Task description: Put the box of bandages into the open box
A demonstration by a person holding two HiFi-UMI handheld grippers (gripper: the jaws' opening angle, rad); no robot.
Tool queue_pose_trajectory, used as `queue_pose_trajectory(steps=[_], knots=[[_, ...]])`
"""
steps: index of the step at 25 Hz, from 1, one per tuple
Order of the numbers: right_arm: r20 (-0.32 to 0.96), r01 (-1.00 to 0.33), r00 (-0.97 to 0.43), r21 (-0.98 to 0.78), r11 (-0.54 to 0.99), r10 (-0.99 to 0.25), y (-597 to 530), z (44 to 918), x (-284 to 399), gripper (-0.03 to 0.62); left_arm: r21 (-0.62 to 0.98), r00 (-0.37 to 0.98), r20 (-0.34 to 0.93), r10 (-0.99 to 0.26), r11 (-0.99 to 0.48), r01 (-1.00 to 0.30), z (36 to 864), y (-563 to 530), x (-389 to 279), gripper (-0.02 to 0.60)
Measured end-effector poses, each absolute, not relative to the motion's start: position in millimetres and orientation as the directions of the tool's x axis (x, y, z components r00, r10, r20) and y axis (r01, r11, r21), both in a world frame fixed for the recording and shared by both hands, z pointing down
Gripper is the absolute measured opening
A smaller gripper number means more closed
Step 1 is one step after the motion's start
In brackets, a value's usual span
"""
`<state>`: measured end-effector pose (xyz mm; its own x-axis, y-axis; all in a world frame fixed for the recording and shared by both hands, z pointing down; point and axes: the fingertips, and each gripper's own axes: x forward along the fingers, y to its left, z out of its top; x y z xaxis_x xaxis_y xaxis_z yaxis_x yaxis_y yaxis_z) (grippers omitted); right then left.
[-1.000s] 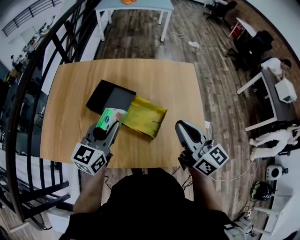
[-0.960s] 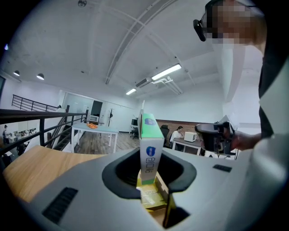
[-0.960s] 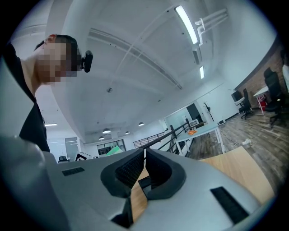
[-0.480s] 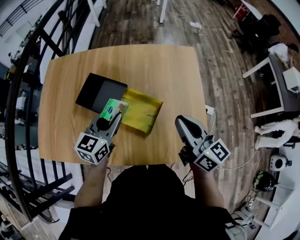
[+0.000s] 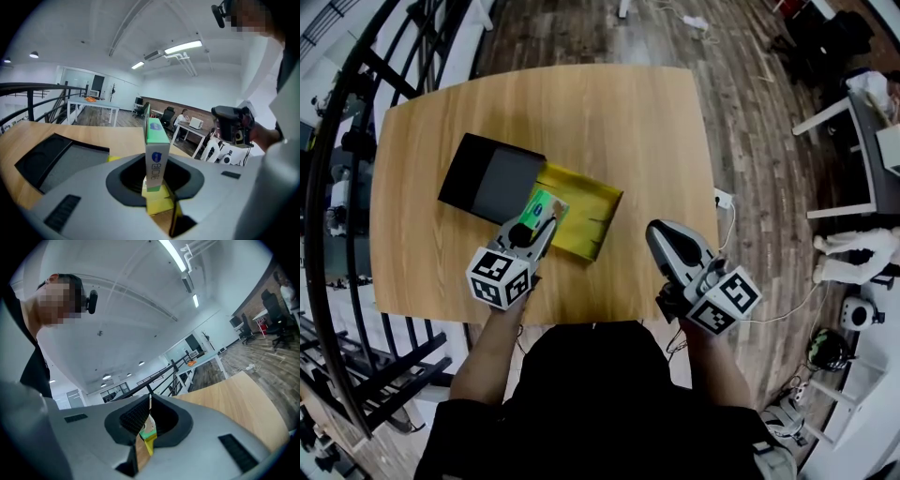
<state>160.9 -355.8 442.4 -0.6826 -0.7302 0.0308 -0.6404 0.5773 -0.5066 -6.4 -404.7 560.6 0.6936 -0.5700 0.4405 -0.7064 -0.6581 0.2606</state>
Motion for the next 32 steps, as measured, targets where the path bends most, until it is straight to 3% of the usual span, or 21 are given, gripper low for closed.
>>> queue_pose_trajectory(steps=[25,28,32], knots=[[0.060,-0.644,-0.687,-0.512,0.568,-0.725,-356,449,167,0.039,0.348,0.680,0.683,-0.267,-0.699,-0.624,683,-382,37,0.106],[0.056,-0.645,-0.688,-0.504,0.575,-0.723,-357,444,166,0.040,0.308,0.648,0.704,-0.291,-0.697,-0.648,685,-387,28,0.124],[0.048,-0.641,-0.695,-0.493,0.588,-0.718,-357,437,163,0.040,0.247,0.599,0.723,-0.344,-0.681,-0.689,683,-397,13,0.199]])
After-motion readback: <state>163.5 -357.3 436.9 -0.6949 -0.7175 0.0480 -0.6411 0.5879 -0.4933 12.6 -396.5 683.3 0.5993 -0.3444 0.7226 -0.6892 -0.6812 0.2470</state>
